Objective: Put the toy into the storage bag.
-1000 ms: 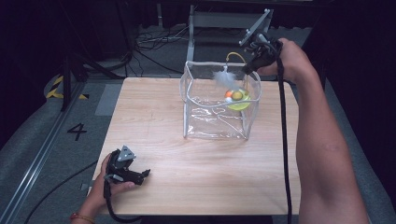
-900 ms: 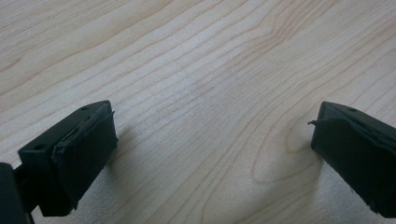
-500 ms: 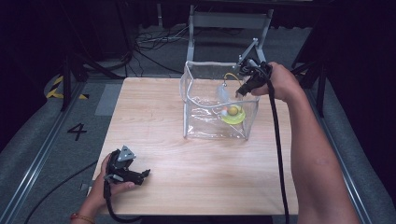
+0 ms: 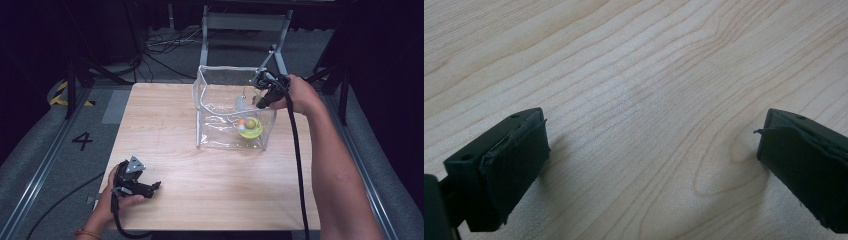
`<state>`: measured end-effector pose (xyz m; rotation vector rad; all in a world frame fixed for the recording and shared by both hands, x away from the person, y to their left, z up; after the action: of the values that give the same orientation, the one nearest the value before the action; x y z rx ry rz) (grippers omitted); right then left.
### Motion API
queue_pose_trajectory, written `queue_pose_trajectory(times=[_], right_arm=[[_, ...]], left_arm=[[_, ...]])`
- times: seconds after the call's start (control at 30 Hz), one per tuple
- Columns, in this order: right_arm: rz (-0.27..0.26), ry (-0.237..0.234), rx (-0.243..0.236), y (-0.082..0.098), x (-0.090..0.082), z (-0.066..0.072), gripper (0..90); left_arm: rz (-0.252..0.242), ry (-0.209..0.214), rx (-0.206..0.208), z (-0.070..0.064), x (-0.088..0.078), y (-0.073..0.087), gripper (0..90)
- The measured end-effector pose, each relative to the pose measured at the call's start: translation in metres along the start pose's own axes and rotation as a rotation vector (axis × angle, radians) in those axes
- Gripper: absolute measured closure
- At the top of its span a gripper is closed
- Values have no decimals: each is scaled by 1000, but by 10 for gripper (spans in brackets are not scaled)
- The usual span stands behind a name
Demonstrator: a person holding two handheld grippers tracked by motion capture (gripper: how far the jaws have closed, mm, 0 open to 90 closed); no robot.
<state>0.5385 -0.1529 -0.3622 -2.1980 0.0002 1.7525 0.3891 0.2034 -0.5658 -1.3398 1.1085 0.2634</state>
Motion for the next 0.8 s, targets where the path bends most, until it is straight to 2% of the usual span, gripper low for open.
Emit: queue_pose_trajectory(times=[0.1,0.2,0.3,0.37,0.4,0.67,0.8], right_arm=[[-8,-9,6,0,2,1,881],[15,-6,13,5,4,2,879],[8,-11,14,5,5,3,875],[-4,-8,12,4,3,2,883],[-27,-20,1,2,2,4,893],[-35,4,4,2,-3,3,879],[-84,24,6,1,-10,2,863]], left_arm=[[0,0,0,0,0,0,5],[0,-1,0,0,0,0,6],[0,-1,0,0,0,0,5],[0,0,1,0,0,0,5],[0,0,0,0,0,0,5],[0,0,0,0,0,0,6],[0,0,0,0,0,0,6]])
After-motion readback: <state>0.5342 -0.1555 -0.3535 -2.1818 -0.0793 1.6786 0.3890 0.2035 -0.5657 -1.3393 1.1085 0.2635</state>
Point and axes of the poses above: each handheld gripper's, and its own axes: x roughly forward along the jaws, y roughly out of its underside, z roughly to its left, the point moved 10 cm from there along x, roughly forward along the jaws, and after that the axes turned 13 degrees about -x, right-handed, at the moved point
